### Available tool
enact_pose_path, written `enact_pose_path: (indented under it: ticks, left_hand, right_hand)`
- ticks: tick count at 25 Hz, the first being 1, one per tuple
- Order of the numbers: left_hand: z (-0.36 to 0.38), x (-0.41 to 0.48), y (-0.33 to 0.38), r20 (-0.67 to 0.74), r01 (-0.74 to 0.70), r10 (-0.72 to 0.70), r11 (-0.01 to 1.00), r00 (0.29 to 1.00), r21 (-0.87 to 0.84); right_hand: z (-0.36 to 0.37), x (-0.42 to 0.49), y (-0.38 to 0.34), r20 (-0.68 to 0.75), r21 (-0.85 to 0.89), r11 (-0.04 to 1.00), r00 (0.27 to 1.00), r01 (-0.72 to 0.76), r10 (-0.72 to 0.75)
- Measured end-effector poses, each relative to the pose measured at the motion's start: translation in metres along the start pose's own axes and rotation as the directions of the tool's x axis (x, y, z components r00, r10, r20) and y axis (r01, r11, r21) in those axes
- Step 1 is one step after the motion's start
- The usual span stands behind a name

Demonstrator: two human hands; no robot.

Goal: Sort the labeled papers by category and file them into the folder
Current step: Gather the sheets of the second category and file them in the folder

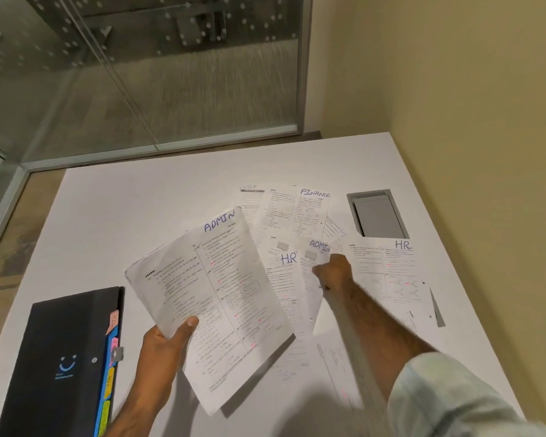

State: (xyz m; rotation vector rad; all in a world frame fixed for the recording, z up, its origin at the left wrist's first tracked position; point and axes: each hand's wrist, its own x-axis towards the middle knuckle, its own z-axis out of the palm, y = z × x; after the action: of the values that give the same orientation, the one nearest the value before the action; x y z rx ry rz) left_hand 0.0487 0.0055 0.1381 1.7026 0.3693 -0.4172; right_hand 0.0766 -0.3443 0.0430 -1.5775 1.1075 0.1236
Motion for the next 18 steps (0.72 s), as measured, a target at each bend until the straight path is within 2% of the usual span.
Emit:
enact_pose_path:
  ticks: [2,3,5,8,11,13,15,18]
  left_hand:
    - [0.001,0.001,0.001,0.01,-0.006,0.006,1.0,1.0,-0.008]
    - [0.002,0.002,0.002,0.017,-0.006,0.006,1.0,1.0,-0.01]
    - [0.004,0.004,0.006,0.013,-0.005,0.006,1.0,1.0,-0.017]
    - [0.009,0.006,0.013,0.009,-0.01,0.011,0.999,1.0,-0.034]
    - [0.015,0.008,0.02,0.04,0.009,-0.007,0.998,0.999,-0.057]
    - [0.02,0.009,0.023,0.069,0.022,-0.017,0.998,0.997,-0.058]
    - [0.027,0.003,0.027,0.12,0.029,-0.02,0.997,0.993,-0.071]
    - [0.04,-0.007,0.031,0.225,0.069,-0.04,0.99,0.974,-0.123]
  right_hand:
    - [-0.017,-0.026,-0.009,-0.156,-0.295,0.938,0.959,0.183,-0.237]
    - [-0.029,-0.038,-0.018,-0.207,-0.374,0.895,0.918,0.244,-0.337]
    - [-0.062,-0.054,-0.036,-0.295,-0.411,0.851,0.836,0.326,-0.462]
    - [-0.121,-0.077,-0.065,-0.373,-0.197,0.861,0.776,0.469,-0.508]
    - [-0.179,-0.114,-0.095,-0.398,0.205,0.832,0.82,0.516,-0.411]
    - [-0.203,-0.128,-0.107,-0.314,0.363,0.799,0.87,0.479,-0.38]
    - [-0.2,-0.13,-0.111,-0.164,0.4,0.817,0.909,0.416,-0.382]
    - [-0.156,-0.129,-0.1,-0.018,0.316,0.874,0.923,0.37,-0.384]
